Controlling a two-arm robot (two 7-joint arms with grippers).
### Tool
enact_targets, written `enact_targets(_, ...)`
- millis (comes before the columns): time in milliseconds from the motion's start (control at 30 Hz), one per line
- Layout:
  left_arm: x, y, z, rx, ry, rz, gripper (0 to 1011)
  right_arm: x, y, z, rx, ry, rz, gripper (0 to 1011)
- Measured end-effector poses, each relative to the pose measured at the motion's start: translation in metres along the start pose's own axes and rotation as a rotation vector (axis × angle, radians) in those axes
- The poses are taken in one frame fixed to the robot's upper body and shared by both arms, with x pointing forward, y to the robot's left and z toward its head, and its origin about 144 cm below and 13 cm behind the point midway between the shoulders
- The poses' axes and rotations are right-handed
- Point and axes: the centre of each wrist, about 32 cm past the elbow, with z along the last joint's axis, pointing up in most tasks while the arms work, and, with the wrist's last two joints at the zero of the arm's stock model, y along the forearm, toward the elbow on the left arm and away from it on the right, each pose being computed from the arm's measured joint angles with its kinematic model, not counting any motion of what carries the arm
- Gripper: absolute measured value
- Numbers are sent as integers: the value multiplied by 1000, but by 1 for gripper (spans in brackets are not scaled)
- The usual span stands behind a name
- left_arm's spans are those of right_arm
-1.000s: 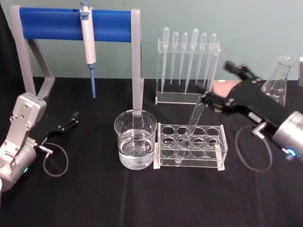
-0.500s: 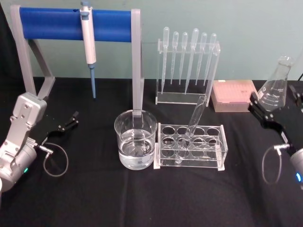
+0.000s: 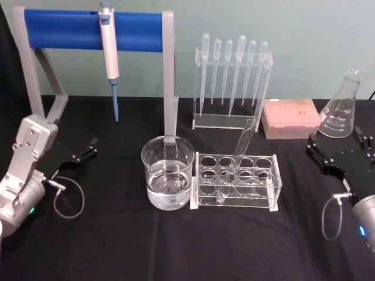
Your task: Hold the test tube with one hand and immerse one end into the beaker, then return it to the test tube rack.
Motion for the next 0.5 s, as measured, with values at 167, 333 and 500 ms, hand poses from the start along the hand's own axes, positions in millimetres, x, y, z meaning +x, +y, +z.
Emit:
enact_targets(167, 0, 0, 0, 0, 0, 0, 1000, 0, 0, 0, 0, -1, 1, 1002)
enact_targets(333, 0, 0, 0, 0, 0, 0, 1000, 1, 0, 1, 1, -2, 2, 1003)
enact_targets(500, 0, 0, 0, 0, 0, 0, 1000, 1, 0, 1, 2, -2, 4, 1003)
